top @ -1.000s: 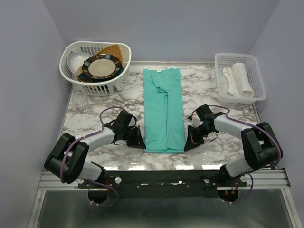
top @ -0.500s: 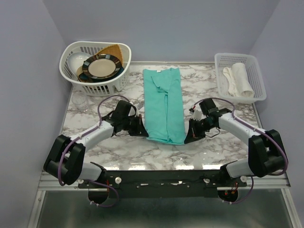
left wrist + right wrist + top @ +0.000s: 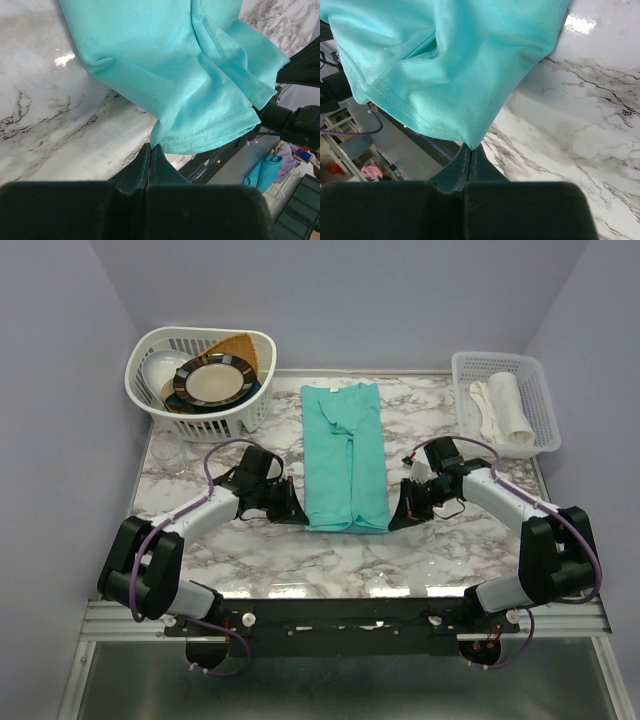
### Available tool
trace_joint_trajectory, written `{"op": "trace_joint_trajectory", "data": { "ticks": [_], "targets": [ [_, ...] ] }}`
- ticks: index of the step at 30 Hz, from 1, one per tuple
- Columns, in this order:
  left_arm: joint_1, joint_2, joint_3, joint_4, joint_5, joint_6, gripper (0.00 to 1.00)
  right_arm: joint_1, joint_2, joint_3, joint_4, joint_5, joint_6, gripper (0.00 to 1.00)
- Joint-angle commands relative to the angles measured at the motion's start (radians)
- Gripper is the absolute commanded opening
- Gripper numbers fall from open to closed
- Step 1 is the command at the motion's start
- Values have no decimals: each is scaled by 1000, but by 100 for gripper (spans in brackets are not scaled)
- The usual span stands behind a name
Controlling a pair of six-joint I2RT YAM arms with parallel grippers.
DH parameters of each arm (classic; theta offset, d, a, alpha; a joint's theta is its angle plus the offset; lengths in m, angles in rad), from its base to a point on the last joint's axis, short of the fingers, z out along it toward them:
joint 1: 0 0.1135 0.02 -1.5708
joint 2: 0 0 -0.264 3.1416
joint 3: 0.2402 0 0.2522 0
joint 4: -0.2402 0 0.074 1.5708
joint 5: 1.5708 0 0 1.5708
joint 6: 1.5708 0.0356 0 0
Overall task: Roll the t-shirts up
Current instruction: Roll the T-shirt to the center of the board.
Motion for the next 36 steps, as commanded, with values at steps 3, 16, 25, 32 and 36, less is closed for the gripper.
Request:
{"op": "trace_joint_trajectory", "data": {
  "ticks": [3, 16, 25, 32, 36],
  "targets": [
    [8, 6, 3, 46, -53, -40, 0, -5, 35, 7, 5, -17, -2, 0],
    [44, 173, 144, 61, -169, -12, 0, -19, 200, 170, 73, 48, -50, 0],
    [46, 274, 228, 38, -174, -6, 0, -21, 315, 251, 74, 77, -70, 0],
    [44, 308, 239, 20, -178, -12, 0, -19, 372, 309, 90, 82, -82, 0],
    [44, 320, 260, 12, -197, 3, 6, -19, 391, 323, 84, 85, -87, 7]
  ]
}}
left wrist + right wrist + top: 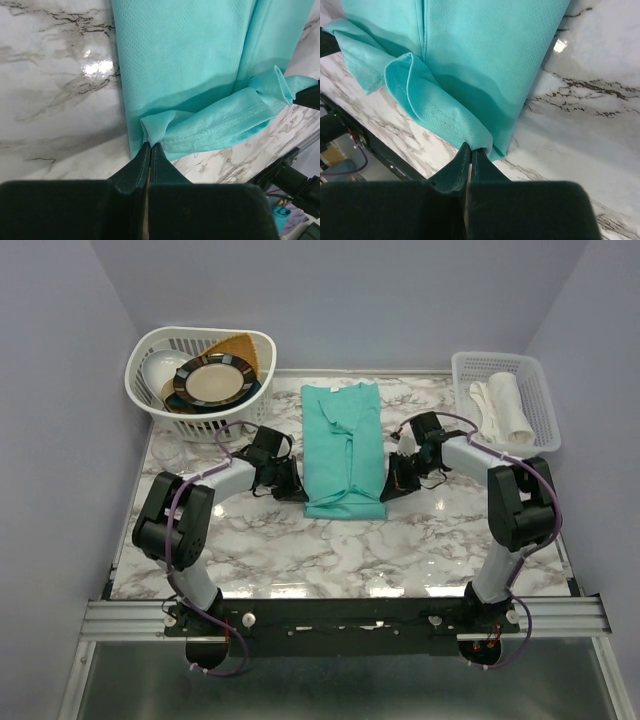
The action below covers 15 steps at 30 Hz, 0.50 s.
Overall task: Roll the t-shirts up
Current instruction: Roll the T-shirt to the center of the board.
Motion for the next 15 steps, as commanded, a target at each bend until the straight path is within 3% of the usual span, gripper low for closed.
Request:
{"op": "trace_joint_trajectory", "data": {
  "ticks": [1, 3, 5, 8, 10, 15],
  "targets": [
    [5, 13, 41, -26, -45, 25, 10, -3, 27, 38, 10, 30, -25, 13],
    [7, -5, 53, -48, -63, 40, 33, -3, 14, 44, 7, 38, -28, 21],
    [7, -28, 67, -75, -74, 82, 48, -1, -2, 44, -2, 38, -40, 30],
    [7, -91, 72, -109, -60, 152, 56, -3, -55, 50, -24, 79, -76, 38],
    [7, -139, 66, -124, -13, 279, 58, -3, -102, 52, -35, 115, -125, 40],
    [2, -223, 38, -184, 252, 676, 59, 0, -183, 47, -61, 52, -344, 41]
  ]
}}
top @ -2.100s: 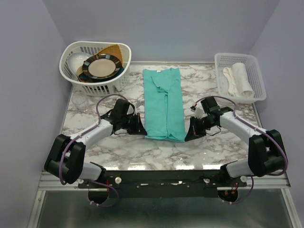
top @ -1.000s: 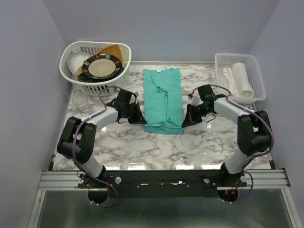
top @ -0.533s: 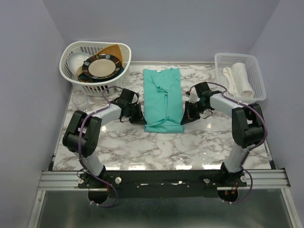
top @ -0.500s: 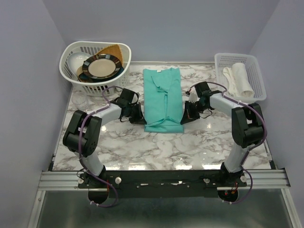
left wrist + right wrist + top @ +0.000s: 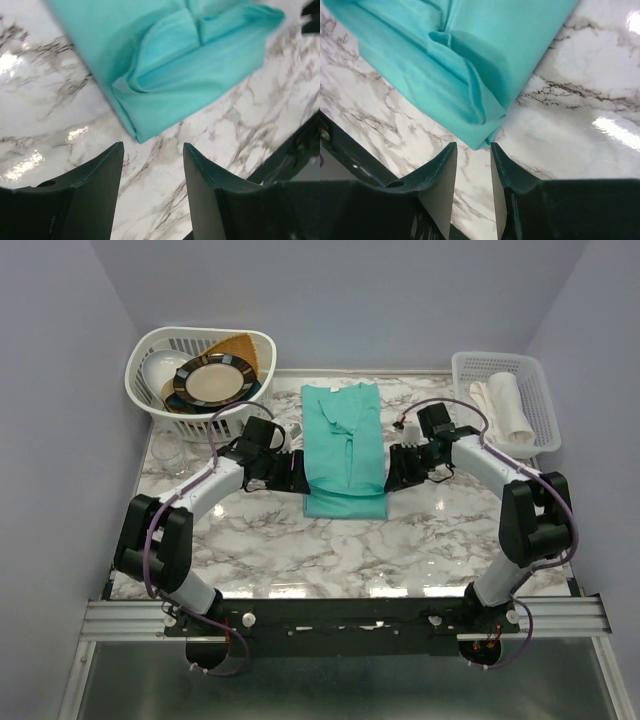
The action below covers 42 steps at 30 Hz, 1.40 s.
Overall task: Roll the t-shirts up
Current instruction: Roll the T-shirt to the center of the board.
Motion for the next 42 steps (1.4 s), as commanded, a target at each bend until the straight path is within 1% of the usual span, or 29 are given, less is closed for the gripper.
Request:
{"op": "trace_joint_trajectory", "data": {
  "ticks": [1, 2, 4, 5, 6, 7, 8, 10, 11, 13, 15, 21, 22, 23, 24, 26, 27, 28, 31, 32, 34, 35, 36, 37, 38, 39, 40, 41, 42],
  "targets": [
    [-4, -89, -14, -65, 249, 453, 56, 6, -94, 18, -36, -35, -236, 41],
    [-8, -86, -25, -50, 262, 469, 46, 12, -89, 18, -37, -48, -263, 40],
    [-11, -37, -19, -43, 300, 452, 31, 37, -62, 35, -63, -55, -334, 35],
    [-12, -10, 2, -40, 314, 435, 18, 43, -39, 38, -71, -60, -348, 33],
    [-17, 44, 12, -39, 326, 415, 13, 49, -33, 38, -67, -68, -368, 31],
    [-20, 65, 21, -31, 346, 397, 10, 60, -28, 40, -67, -72, -377, 26],
    [-23, 85, 33, -22, 357, 365, 8, 66, -13, 40, -63, -80, -386, 24],
    [-37, 119, 36, 30, 366, 349, 7, 83, 19, 64, -79, -95, -403, 20],
    [-38, 130, 38, 44, 356, 313, 7, 86, 33, 69, -83, -98, -399, 19],
    [-43, 167, 48, 78, 337, 291, 9, 86, 70, 75, -62, -89, -365, 17],
    [-43, 203, 65, 108, 285, 265, 14, 86, 113, 90, -33, -75, -344, 15],
    [-32, 282, 151, 133, 179, 224, 27, 86, 230, 259, -4, -31, -313, 16],
    [-31, 291, 162, 132, 161, 214, 29, 86, 269, 283, -4, -17, -308, 19],
    [-29, 300, 173, 127, 135, 214, 33, 84, 283, 334, 1, -2, -304, 21],
    [-29, 317, 199, 115, 107, 214, 37, 86, 299, 354, 4, 9, -302, 23],
    [-28, 329, 223, 99, 44, 237, 43, 84, 323, 397, 10, 29, -304, 29],
    [-28, 329, 240, 92, 17, 243, 49, 86, 325, 403, 12, 35, -304, 31],
    [-26, 328, 246, 90, -6, 253, 51, 84, 325, 406, 12, 44, -305, 34],
    [-23, 287, 268, 52, 6, 314, 56, 84, 279, 403, -8, 60, -331, 38],
    [-23, 264, 265, 41, 28, 335, 57, 84, 258, 393, -16, 60, -342, 39],
    [-23, 166, 208, 44, 45, 416, 61, 86, 152, 310, 1, 46, -395, 43],
    [-24, 121, 175, 61, 49, 444, 62, 86, 111, 261, 45, 44, -415, 45],
    [-26, 37, 98, 94, 62, 520, 65, 86, 57, 214, 73, 37, -440, 46],
    [-31, -5, 61, 104, 81, 573, 67, 86, -33, 117, 97, 9, -505, 51],
    [-49, -44, 29, 107, 93, 628, 68, 89, -84, 72, 139, -3, -542, 53],
    [-63, -122, -43, 118, 99, 697, 71, 92, -126, 31, 159, -11, -582, 55],
    [-76, -158, -80, 131, 98, 813, 72, 109, -208, -62, 179, -8, -674, 58],
    [-98, -193, -121, 150, 92, 887, 74, 117, -245, -104, 223, -2, -720, 59],
    [-142, -248, -202, 192, 81, 945, 75, 124, -273, -147, 243, 4, -763, 59]
  ]
}}
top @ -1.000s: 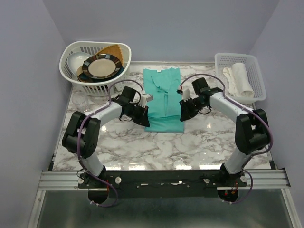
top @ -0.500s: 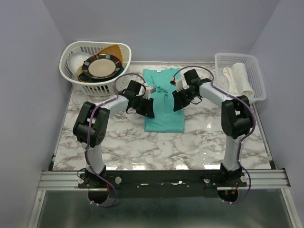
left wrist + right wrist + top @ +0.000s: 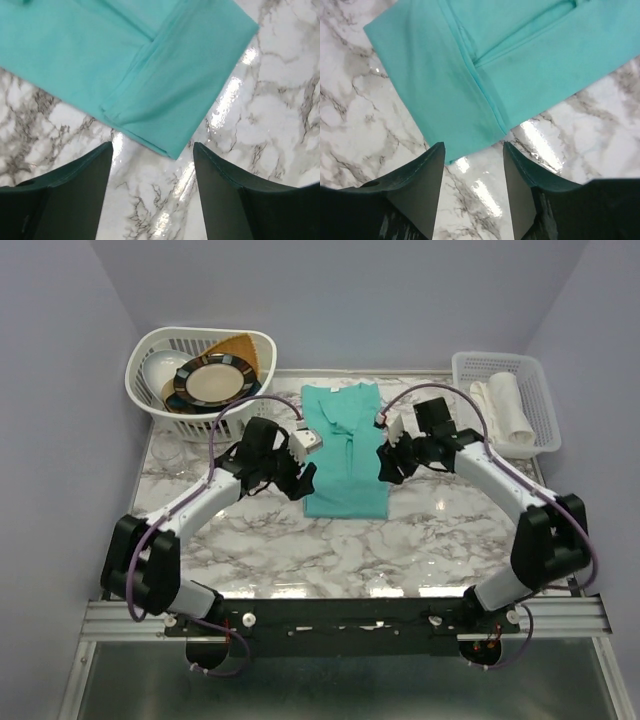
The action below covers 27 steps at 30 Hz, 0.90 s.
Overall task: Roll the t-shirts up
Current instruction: Roll the T-shirt to the center of the board.
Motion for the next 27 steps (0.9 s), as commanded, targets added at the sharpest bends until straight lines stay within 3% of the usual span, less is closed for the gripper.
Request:
{"op": "trace_joint_trajectory", "data": {
  "ticks": [1, 4, 10, 16, 20, 23, 25, 26, 27],
  "targets": [
    [-120, -168, -214, 121, -9, 475, 76, 51, -218, -207, 168, 6, -315, 60],
    [-204, -190, -327, 229, -73, 585, 76, 63, -246, -248, 194, 34, -302, 60],
    [-255, -115, -380, 375, -119, 630, 72, 66, -272, -246, 164, 71, -161, 60],
    [-279, -41, -361, 357, -181, 712, 69, 69, -376, -362, 171, 54, -168, 60],
    [-298, 6, -343, 312, -222, 766, 60, 71, -396, -396, 168, 57, -179, 60],
    [-302, 46, -323, 266, -238, 792, 46, 71, -412, -416, 187, 52, -180, 60],
    [-305, 81, -279, 174, -238, 794, 31, 78, -422, -435, 196, 46, -203, 60],
    [-305, 98, -248, 119, -235, 788, 21, 83, -447, -450, 216, 45, -220, 60],
    [-308, 123, -170, 9, -231, 758, 2, 91, -464, -488, 233, 48, -240, 60]
  ]
}}
